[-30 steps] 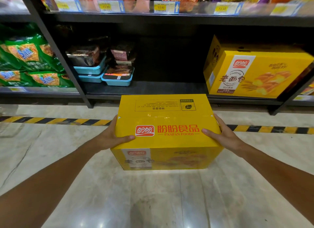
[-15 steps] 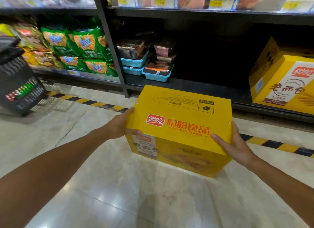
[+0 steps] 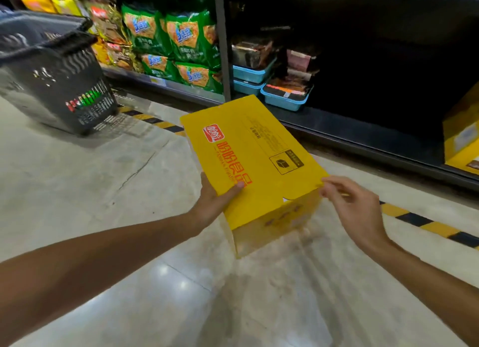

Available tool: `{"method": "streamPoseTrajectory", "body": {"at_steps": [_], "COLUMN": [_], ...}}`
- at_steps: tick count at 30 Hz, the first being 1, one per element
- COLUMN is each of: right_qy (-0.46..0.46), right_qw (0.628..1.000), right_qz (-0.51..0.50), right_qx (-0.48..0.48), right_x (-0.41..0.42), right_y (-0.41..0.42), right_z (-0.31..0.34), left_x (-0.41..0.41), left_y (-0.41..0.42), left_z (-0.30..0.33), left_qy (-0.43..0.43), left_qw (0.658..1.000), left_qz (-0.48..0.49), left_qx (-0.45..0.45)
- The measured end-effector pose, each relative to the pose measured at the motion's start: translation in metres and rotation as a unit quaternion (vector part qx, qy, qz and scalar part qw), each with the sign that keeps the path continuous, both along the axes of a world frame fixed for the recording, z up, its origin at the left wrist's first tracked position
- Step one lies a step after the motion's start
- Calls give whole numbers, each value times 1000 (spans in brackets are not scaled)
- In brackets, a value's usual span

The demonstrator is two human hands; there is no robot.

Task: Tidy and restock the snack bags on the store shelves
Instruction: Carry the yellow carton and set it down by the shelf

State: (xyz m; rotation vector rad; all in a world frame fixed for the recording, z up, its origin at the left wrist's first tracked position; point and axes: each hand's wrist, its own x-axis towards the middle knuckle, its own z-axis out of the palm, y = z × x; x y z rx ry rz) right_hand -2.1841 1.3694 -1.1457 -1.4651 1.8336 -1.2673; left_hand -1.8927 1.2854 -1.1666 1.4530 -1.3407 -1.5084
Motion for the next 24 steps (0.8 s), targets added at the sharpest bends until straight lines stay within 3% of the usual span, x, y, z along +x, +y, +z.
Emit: {"method": "streamPoseTrajectory", "body": {"at_steps": [2, 5, 11, 20, 24], "right_qy": [11, -71, -71, -3, 31], "right_qw": [1000, 980, 970, 991, 999], "right_qz": [-2, 108, 153, 74, 14], "right_qx": [-8, 152, 173, 111, 19], "right_x": [-14, -14, -18, -1, 2], "right_y": [-26, -47, -43, -13, -16], "right_z": [3, -4, -23, -7, 21], "left_x": [4, 16, 10, 35, 40], "left_y": [11, 26, 29, 39, 29], "left_z": [-4, -15, -7, 22, 46], "left_qy": [17, -1, -31, -48, -39], "left_qw": [999, 994, 985, 989, 983], "left_qz": [-33, -107, -156, -85, -17], "left_qx": [-25, -37, -67, -115, -179]}}
